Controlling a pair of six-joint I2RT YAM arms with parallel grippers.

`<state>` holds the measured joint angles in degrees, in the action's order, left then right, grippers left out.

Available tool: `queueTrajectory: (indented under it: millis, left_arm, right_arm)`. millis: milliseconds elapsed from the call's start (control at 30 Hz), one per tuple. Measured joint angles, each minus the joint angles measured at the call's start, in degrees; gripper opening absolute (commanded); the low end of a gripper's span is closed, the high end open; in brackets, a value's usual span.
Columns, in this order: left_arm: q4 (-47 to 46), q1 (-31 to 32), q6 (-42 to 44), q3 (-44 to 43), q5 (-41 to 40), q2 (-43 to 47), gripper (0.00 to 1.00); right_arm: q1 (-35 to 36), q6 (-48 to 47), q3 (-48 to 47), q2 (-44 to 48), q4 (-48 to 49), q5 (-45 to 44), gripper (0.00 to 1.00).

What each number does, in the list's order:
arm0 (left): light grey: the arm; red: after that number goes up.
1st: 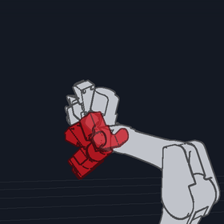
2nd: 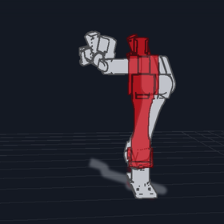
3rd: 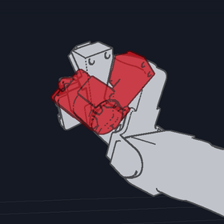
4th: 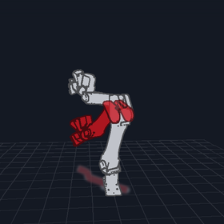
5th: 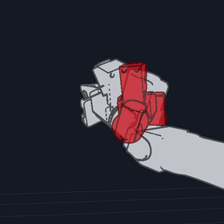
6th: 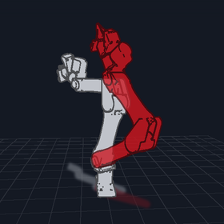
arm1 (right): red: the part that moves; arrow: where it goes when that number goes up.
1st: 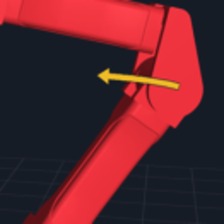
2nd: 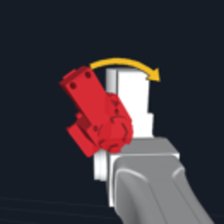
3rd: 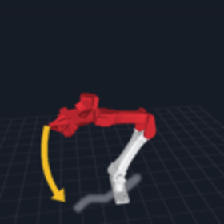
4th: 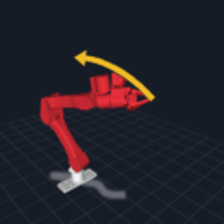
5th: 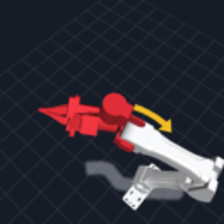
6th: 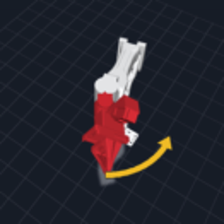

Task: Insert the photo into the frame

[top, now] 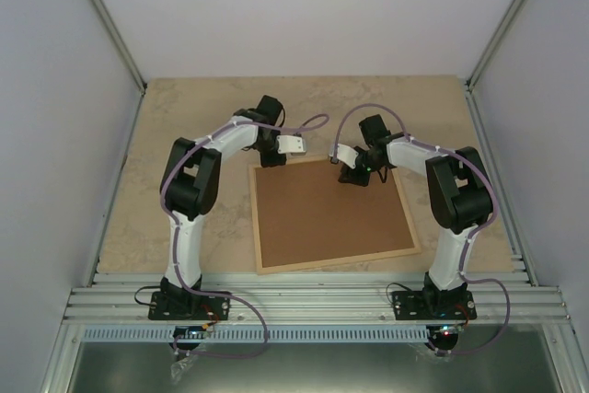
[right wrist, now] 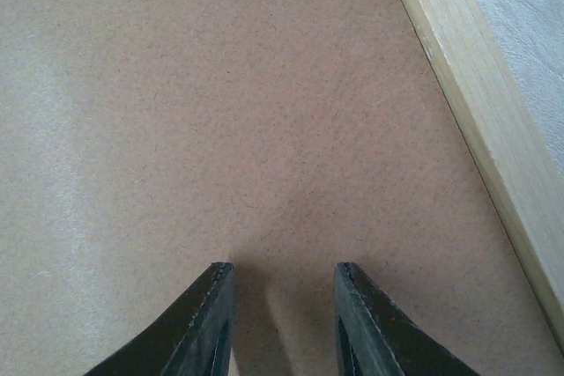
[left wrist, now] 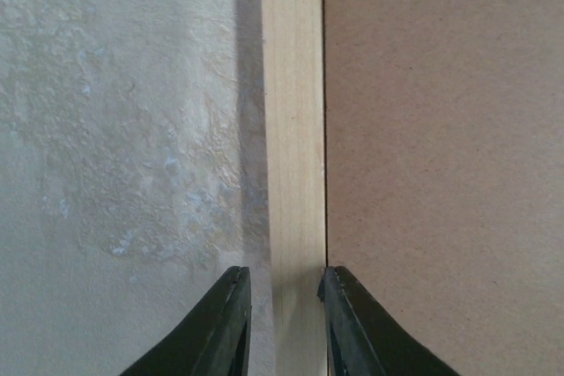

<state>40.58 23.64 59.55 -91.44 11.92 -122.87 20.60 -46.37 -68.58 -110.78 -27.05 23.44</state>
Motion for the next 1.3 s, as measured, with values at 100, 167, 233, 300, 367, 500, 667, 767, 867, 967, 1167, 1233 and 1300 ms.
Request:
queueTrajectory:
  millis: [100,167,233,300,367,500,667,767,867,967,1167,1233,1300]
  left_arm:
    - [1.38,0.11,1.64,-1.07,-0.04,-0.61,0.26]
    - [3.13,0.22,2.71,-2.51,0.04,-1.49,0.26]
    - [4.39,0.42,3.74,-3.45,-0.15,-2.34,0.25]
    - [4.96,0.63,4.57,-3.93,-0.55,-2.67,0.26]
    - [5.35,0.87,5.2,-4.33,-1.16,-2.84,0.26]
    - [8.11,0.9,4.92,-7.56,-1.36,-4.26,0.3]
    - [14.97,-0.94,2.54,-15.96,3.13,-8.66,0.33]
    - [15.34,-2.14,0.96,-16.59,5.49,-8.74,0.33]
    - [15.17,-2.99,-0.28,-16.61,6.4,-8.59,0.34]
    - [14.4,-3.63,-1.07,-16.09,6.49,-8.17,0.34]
    - [12.96,-3.96,-1.99,-14.12,6.64,-7.45,0.36]
    - [12.48,-3.82,-2.36,-13.75,6.84,-7.28,0.37]
    - [11.98,-3.58,-2.69,-13.35,7.13,-7.13,0.37]
  right_arm:
    - [0.0,-0.11,0.0,0.0,-0.02,0.0,0.33]
    - [0.0,-0.13,0.0,0.0,-0.02,0.0,0.33]
    - [0.0,-0.13,0.0,0.0,0.0,0.0,0.33]
    - [0.0,-0.15,0.0,0.0,0.04,0.0,0.33]
    - [0.0,-0.17,0.0,0.0,0.04,0.0,0.33]
    - [0.0,-0.31,0.0,0.0,0.02,0.0,0.33]
    - [-0.22,-0.31,-0.28,-0.02,-0.04,-0.13,0.34]
    - [-0.22,-0.22,-0.85,-0.17,-0.68,-0.15,0.33]
    - [-0.22,0.11,-1.95,-0.72,-1.53,-0.24,0.34]
    - [-0.22,0.42,-3.21,-1.44,-1.77,-0.46,0.34]
    - [0.22,1.25,-4.81,-2.21,-2.27,-1.31,0.34]
    - [0.48,1.51,-4.98,-2.21,-2.43,-1.44,0.34]
    - [0.74,2.05,-5.35,-2.23,-2.62,-1.46,0.35]
